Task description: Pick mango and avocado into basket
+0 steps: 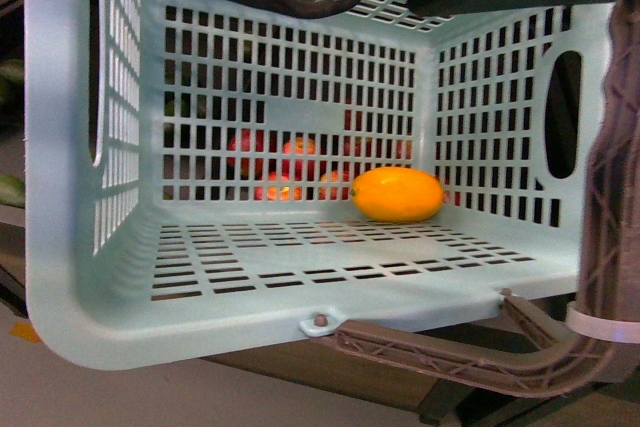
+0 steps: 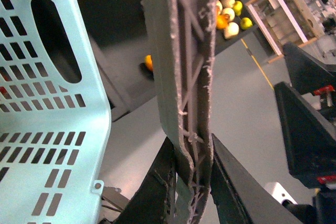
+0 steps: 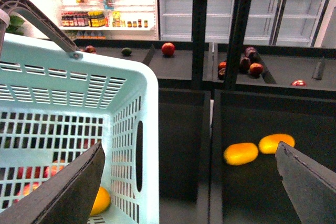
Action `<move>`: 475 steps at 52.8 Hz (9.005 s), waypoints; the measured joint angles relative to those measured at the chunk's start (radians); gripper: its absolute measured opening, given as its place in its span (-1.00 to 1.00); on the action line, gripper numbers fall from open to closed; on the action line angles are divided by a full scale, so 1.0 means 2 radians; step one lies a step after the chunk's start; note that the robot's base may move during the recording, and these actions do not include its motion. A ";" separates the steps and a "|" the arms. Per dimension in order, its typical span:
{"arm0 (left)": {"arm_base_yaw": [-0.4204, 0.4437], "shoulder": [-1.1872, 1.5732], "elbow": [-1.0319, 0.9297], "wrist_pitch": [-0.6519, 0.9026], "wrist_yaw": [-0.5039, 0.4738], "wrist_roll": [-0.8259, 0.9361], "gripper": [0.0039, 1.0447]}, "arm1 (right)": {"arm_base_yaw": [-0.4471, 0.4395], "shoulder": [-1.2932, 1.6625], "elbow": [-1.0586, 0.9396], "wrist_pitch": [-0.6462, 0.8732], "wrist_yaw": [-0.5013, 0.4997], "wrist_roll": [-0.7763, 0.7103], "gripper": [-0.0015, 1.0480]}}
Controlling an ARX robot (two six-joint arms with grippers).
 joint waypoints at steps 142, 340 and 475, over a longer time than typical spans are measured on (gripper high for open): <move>0.003 0.000 0.000 0.000 0.004 0.000 -0.74 | -0.207 0.787 0.327 0.232 -0.025 -0.031 0.85; 0.003 0.000 0.000 -0.001 0.000 0.000 -0.74 | 0.002 0.678 0.363 0.172 -0.272 0.104 0.63; 0.003 0.000 0.000 -0.001 0.000 -0.002 -0.74 | 0.002 -0.045 0.000 -0.047 0.001 0.002 -0.96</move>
